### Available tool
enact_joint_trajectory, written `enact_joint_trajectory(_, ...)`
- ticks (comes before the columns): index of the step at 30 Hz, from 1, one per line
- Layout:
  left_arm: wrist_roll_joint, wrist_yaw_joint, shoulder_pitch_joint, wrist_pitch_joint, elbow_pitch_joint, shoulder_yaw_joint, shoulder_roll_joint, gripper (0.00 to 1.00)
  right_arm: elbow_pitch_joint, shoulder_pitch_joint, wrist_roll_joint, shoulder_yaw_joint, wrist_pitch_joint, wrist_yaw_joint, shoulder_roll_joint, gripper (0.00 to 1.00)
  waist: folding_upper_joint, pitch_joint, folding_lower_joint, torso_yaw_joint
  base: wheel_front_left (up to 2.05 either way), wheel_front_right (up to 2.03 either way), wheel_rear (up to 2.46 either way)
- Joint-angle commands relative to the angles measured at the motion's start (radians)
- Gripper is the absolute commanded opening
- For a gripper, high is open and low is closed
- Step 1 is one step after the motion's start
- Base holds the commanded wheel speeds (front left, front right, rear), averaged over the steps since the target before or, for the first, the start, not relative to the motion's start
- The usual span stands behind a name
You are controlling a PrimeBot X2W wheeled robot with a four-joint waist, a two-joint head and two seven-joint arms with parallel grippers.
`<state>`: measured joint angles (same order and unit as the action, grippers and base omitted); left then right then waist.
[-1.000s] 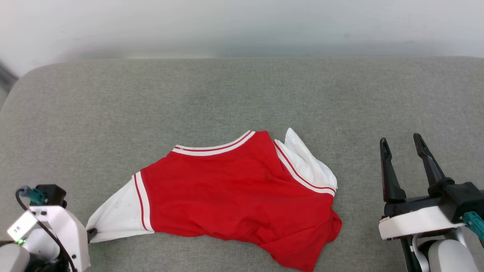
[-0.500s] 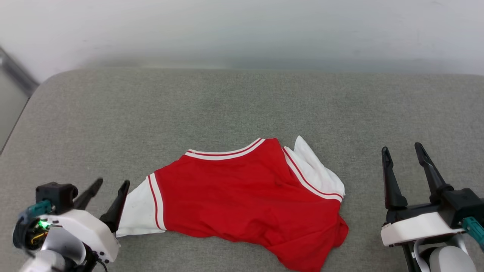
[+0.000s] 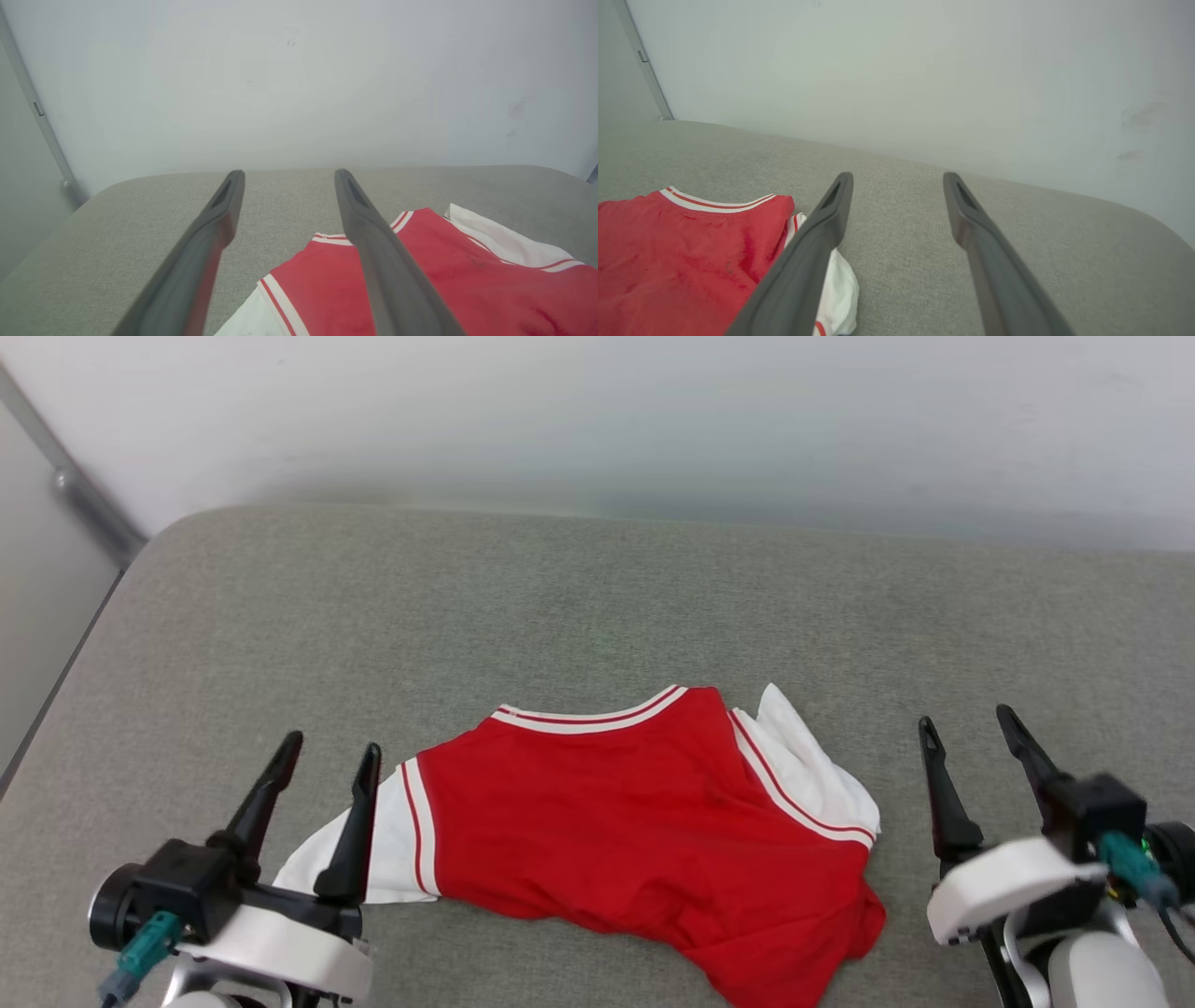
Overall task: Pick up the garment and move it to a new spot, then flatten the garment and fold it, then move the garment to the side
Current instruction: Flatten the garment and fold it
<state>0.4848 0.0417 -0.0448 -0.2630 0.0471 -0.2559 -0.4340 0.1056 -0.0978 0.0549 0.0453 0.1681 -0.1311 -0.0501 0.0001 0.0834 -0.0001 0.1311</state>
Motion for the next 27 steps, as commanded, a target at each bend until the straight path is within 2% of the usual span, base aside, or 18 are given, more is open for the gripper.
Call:
enact_joint_trajectory(1,-0.032,-0.014,0.023,-0.002,0.009,0.002,0.01,1.0,-0.005,-0.039,-0.037,-0.009,-0.085,0.001,0.0,1.0,-0.0001,0.006,0.0001,0.015,0.0,0.0,0.0)
enact_joint_trajectory(4,-0.057,-0.043,0.023,-0.002,0.002,-0.002,0.028,1.0,-0.026,-0.098,-0.036,-0.058,-0.284,0.001,-0.049,1.0,-0.0001,0.021,0.0001,0.035,0.0,0.0,0.0)
enact_joint_trajectory(7,-0.083,-0.066,-0.001,-0.002,-0.005,0.0,0.045,1.0,-0.037,-0.178,-0.091,-0.12,-0.51,0.001,-0.113,1.0,-0.0001,0.045,0.0001,0.059,0.0,0.0,0.0)
enact_joint_trajectory(12,-0.117,-0.096,-0.031,-0.002,-0.005,0.007,0.09,1.0,-0.038,-0.3,-0.216,-0.255,-0.89,0.001,-0.26,1.0,-0.0001,0.091,0.0001,0.107,0.0,0.0,0.0)
enact_joint_trajectory(13,-0.13,-0.113,-0.047,-0.002,-0.011,0.014,0.123,1.0,-0.028,-0.357,-0.287,-0.322,-1.052,0.001,-0.334,1.0,-0.0001,0.118,0.0001,0.14,0.0,0.0,0.0)
enact_joint_trajectory(16,-0.143,-0.129,-0.058,-0.002,-0.019,0.018,0.15,1.0,-0.005,-0.398,-0.327,-0.375,-1.148,0.001,-0.39,1.0,-0.0001,0.142,0.0001,0.173,0.0,0.0,0.0)
enact_joint_trajectory(19,-0.155,-0.14,-0.07,-0.002,-0.027,0.024,0.172,1.0,0.033,-0.424,-0.371,-0.408,-1.195,0.001,-0.41,1.0,-0.0001,0.161,0.0001,0.201,0.0,0.0,0.0)
enact_joint_trajectory(27,-0.178,-0.163,-0.086,-0.002,-0.04,0.036,0.209,1.0,0.159,-0.456,-0.391,-0.485,-1.2,0.0,-0.442,1.0,-0.0001,0.185,0.0001,0.247,0.0,0.0,0.0)
